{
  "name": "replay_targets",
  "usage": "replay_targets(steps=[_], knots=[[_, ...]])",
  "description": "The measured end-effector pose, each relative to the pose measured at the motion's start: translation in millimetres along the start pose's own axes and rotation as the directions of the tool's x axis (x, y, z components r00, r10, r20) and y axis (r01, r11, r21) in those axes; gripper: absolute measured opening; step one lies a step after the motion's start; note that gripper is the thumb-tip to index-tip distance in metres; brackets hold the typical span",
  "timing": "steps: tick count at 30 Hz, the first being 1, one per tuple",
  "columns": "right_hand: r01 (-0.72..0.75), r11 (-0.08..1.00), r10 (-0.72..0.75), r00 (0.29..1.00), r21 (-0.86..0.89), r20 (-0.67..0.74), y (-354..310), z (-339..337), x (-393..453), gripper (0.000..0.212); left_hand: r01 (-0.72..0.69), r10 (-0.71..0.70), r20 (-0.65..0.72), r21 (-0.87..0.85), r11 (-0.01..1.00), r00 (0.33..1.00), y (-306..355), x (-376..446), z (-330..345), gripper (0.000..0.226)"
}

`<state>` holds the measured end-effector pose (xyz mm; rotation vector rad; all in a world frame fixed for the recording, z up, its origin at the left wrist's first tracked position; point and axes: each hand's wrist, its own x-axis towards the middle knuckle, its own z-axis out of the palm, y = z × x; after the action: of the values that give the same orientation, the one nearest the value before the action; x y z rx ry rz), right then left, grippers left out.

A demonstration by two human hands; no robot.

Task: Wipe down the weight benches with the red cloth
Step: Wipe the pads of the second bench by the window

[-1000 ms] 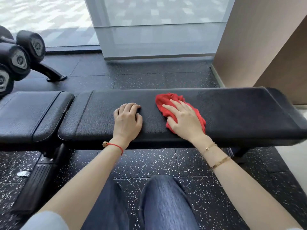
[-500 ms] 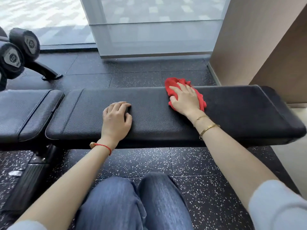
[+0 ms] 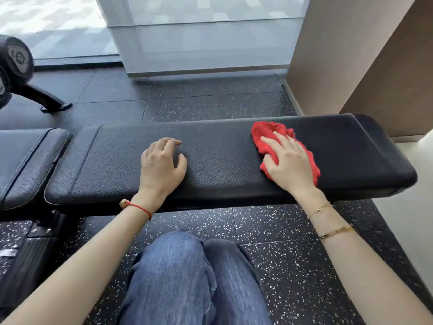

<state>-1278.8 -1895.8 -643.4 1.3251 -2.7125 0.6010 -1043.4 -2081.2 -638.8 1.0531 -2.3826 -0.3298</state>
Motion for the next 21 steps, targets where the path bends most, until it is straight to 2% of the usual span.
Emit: replay_targets(steps=[4,6,10,13,15,17,21], knots=[[-0.219,0.974,0.215,0.974,-0.054,-0.077,14.6,-1.2,32.1,0.048,-0.095,0.095,0.012,-0.001,0.995,0.995,24.1,9.0,9.9,0.032],[-0.247,0.968,0.245,0.969,-0.049,-0.043,5.4,2.0,49.8,0.049,-0.100,0.100,0.035,0.001,0.995,0.994,30.1,11.2,17.2,0.032],[-0.087,0.996,0.088,0.994,-0.032,0.066,-26.2,12.0,58.1,0.050,-0.094,0.092,0.065,0.019,0.995,0.994,33.4,7.4,28.7,0.029],[0.069,0.998,-0.069,0.993,-0.002,0.095,-38.8,14.7,34.0,0.049,-0.098,0.096,0.053,0.035,0.995,0.994,32.6,5.2,31.5,0.029],[0.118,0.993,-0.119,0.988,0.016,0.095,-36.0,11.1,12.9,0.050,-0.099,0.098,0.048,0.032,0.995,0.994,32.7,4.5,31.6,0.028],[0.100,0.995,-0.100,0.993,0.011,0.069,-24.1,5.3,-5.1,0.051,-0.104,0.102,0.051,0.033,0.994,0.993,32.7,3.6,31.6,0.030],[-0.039,0.999,0.039,0.999,-0.027,-0.003,10.3,-7.6,-22.5,0.049,-0.107,0.104,0.064,0.041,0.993,0.992,33.2,2.2,31.4,0.032]])
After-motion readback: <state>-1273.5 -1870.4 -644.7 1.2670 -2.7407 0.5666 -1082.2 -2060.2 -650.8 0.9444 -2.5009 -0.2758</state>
